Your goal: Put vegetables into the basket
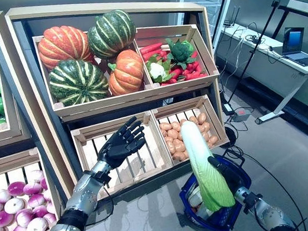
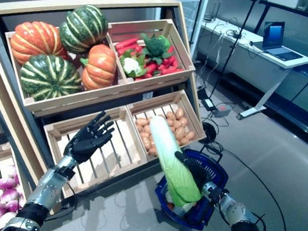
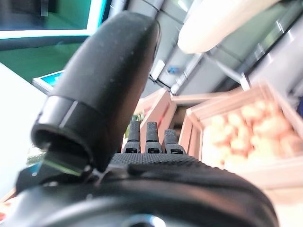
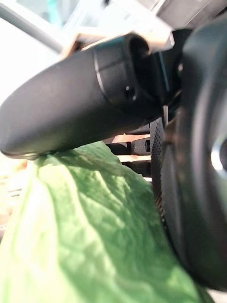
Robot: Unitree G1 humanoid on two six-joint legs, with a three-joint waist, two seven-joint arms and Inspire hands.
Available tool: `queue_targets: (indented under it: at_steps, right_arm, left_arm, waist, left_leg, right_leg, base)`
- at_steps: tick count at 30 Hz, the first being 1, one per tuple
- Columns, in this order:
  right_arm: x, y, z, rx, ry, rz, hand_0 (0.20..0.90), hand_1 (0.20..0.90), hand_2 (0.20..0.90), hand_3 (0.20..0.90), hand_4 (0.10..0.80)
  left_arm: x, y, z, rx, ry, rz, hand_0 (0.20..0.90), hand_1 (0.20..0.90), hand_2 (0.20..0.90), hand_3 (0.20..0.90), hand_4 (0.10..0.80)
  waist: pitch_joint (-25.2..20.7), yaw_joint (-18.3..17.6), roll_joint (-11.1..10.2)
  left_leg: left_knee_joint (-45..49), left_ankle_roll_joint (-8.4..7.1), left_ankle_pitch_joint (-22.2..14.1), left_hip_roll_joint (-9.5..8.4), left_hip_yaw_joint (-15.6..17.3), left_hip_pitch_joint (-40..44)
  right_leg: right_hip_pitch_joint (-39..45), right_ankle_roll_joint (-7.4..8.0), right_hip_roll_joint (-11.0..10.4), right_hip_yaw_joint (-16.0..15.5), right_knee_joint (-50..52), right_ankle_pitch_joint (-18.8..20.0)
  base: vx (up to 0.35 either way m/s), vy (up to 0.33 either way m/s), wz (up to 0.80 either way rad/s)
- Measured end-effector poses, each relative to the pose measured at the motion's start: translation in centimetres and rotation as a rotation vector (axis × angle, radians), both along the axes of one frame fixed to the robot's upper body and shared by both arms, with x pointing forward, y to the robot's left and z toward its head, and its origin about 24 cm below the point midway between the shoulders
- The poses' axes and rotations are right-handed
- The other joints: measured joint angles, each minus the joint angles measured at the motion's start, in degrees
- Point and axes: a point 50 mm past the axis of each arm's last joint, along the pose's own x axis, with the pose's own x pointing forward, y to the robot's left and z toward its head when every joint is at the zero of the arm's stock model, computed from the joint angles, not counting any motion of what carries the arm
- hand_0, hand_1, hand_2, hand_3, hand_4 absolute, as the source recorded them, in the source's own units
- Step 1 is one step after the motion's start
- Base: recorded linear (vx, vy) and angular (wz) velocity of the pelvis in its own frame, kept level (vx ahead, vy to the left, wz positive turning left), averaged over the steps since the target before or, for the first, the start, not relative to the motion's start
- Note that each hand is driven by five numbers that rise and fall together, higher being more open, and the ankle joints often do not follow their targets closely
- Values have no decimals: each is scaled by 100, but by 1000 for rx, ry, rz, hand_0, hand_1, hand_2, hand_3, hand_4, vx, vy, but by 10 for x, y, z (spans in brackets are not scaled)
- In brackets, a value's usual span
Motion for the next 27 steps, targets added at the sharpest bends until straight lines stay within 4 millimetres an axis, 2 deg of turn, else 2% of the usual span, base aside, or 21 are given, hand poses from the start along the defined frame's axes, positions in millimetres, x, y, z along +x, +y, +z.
queue_targets:
  at_steps: [1, 4, 6, 9, 12, 14, 16, 19, 24, 25, 27]
  right_arm:
    - [-2, -7, -3, -35, 24, -43, 300, 300, 300, 300, 400]
    - [-24, -47, -19, -260, 195, -303, 300, 300, 300, 300, 400]
    - [-35, -61, -24, -393, 288, -374, 300, 300, 300, 300, 400]
    - [-50, -72, -32, -569, 415, -405, 300, 300, 300, 300, 400]
    - [-51, -74, -35, -717, 501, -385, 300, 300, 300, 300, 400]
    - [-36, -72, -29, -765, 492, -391, 300, 300, 300, 300, 400]
    - [6, -68, -6, -776, 418, -440, 300, 300, 300, 300, 400]
    - [51, -63, 27, -767, 307, -490, 300, 300, 300, 300, 400]
    - [75, -65, 57, -794, 185, -518, 300, 300, 300, 300, 400]
    - [79, -66, 63, -808, 169, -519, 300, 300, 300, 300, 400]
    - [84, -72, 74, -845, 145, -522, 300, 300, 300, 300, 400]
  left_arm:
    - [0, 1, 0, 20, 3, 8, 900, 900, 900, 900, 800]
    - [-1, 7, 0, 200, 30, 62, 900, 900, 900, 900, 800]
    - [-2, 12, -1, 298, 60, 76, 900, 900, 900, 900, 800]
    - [-3, 8, -4, 357, 83, 72, 900, 900, 900, 900, 800]
    - [-3, -1, -6, 366, 90, 47, 900, 900, 900, 900, 800]
    - [5, -7, 2, 380, 57, 23, 900, 900, 900, 900, 800]
    - [29, -19, 24, 387, -26, -4, 900, 900, 900, 900, 800]
    - [47, -35, 43, 369, -96, -44, 900, 900, 900, 900, 800]
    - [48, -40, 52, 364, -139, -55, 900, 900, 900, 900, 800]
    - [49, -40, 58, 369, -163, -57, 900, 900, 900, 900, 800]
    - [51, -40, 65, 379, -189, -45, 900, 900, 900, 900, 800]
  waist:
    - [1, 17, -1]
    - [58, 77, -7]
    - [124, 87, -10]
    - [273, 102, -10]
    - [438, 142, 22]
    - [628, 207, 35]
    - [1205, 233, 81]
    - [1813, 270, 219]
    - [2184, 324, 316]
    - [2268, 341, 266]
    - [2381, 363, 273]
  left_leg:
    - [0, 0, -2, -1, 3, -2]
    - [0, -1, -5, -3, 1, -28]
    - [11, -1, -5, -1, -2, -32]
    - [35, 0, -4, -1, 2, -30]
    - [56, -2, 8, -9, 0, -116]
    - [347, 12, -16, 10, -12, -494]
    - [1036, 41, -78, 28, -118, -1227]
    - [1938, 116, -372, 78, -177, -1843]
    - [3272, 201, -942, 160, -314, -2626]
    - [3669, 220, -1093, 156, -297, -2875]
    - [4477, 221, -1390, 150, -345, -3415]
  right_leg:
    - [-6, 1, 0, 7, 0, 0]
    - [-40, 0, 3, 19, 1, 2]
    - [-46, -6, 5, 24, 2, 8]
    - [-50, -10, 5, 19, 20, 36]
    - [-112, -16, 1, 9, 36, 73]
    - [-503, -44, -40, -78, 295, 54]
    - [-1142, -130, -119, -137, 904, 21]
    - [-1645, -223, -254, -264, 1722, -297]
    - [-2363, -221, -497, -286, 3047, -825]
    - [-2667, -267, -638, -282, 3664, -1085]
    - [-3190, -251, -793, -249, 4437, -1446]
  base:
    - [-14, -54, -5]
    - [-15, -58, -3]
    - [-10, -59, -3]
    - [-66, -62, -2]
    - [-255, -75, -2]
    - [-480, -79, 2]
    - [-405, -43, 22]
    - [-136, -1, 18]
    - [-128, 11, 8]
    - [-139, 10, 14]
    - [-120, 10, 16]
